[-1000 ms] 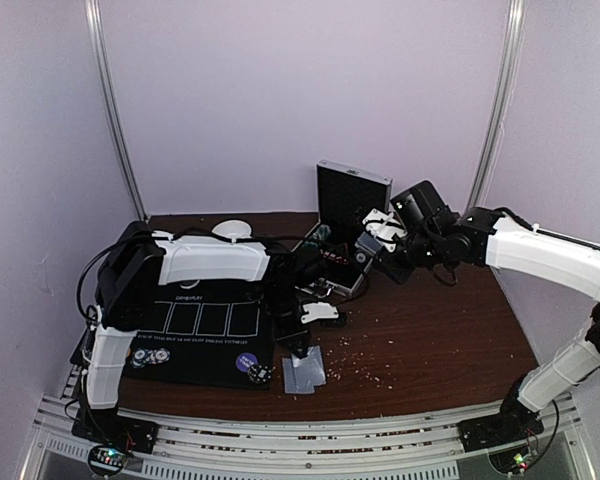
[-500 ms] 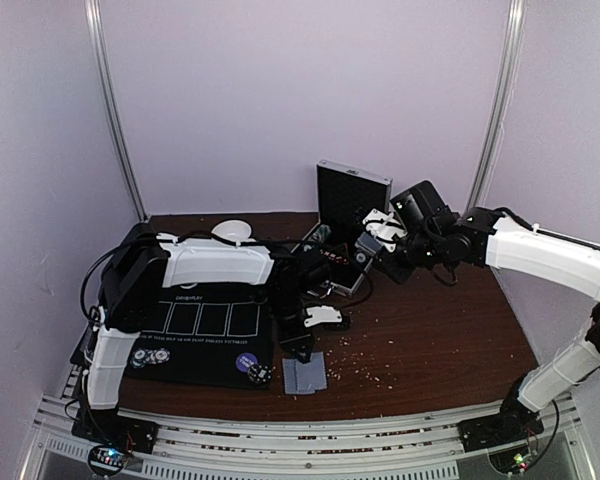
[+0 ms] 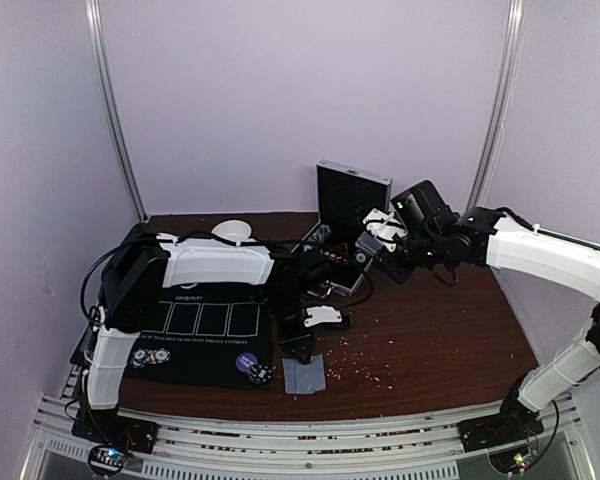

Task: Distribute texas hold em gaming equipment
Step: Distribute the poker card in the small blind area, then pick up the poker card from the face-down deck piles.

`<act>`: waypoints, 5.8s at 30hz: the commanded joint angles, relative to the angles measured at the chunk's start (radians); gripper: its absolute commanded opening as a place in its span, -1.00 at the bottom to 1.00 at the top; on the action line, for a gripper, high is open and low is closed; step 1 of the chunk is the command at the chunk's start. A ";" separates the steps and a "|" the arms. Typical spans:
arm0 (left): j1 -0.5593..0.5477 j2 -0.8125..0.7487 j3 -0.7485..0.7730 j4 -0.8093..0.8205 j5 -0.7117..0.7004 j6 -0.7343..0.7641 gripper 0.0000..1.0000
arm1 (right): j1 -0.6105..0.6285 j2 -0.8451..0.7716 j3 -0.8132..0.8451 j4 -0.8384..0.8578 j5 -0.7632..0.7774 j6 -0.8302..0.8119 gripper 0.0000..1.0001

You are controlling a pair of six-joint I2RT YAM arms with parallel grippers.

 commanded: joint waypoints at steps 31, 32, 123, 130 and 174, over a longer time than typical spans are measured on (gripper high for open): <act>0.461 -0.796 -0.519 0.905 0.361 -0.740 0.48 | 0.187 0.109 0.160 0.038 -0.015 -0.015 -0.18; 0.456 -0.799 -0.528 0.908 0.369 -0.742 0.50 | 0.202 0.123 0.170 0.050 -0.019 -0.021 -0.18; 0.379 -0.729 -0.531 0.743 0.283 -0.583 -0.09 | 0.273 0.330 0.352 0.132 -0.204 -0.044 -0.18; 0.401 -0.767 -0.541 0.718 0.268 -0.575 -0.27 | 0.271 0.312 0.325 0.144 -0.191 -0.047 -0.18; 0.409 -0.787 -0.509 0.675 0.524 -0.469 -1.00 | 0.260 0.307 0.327 0.143 -0.191 -0.043 -0.18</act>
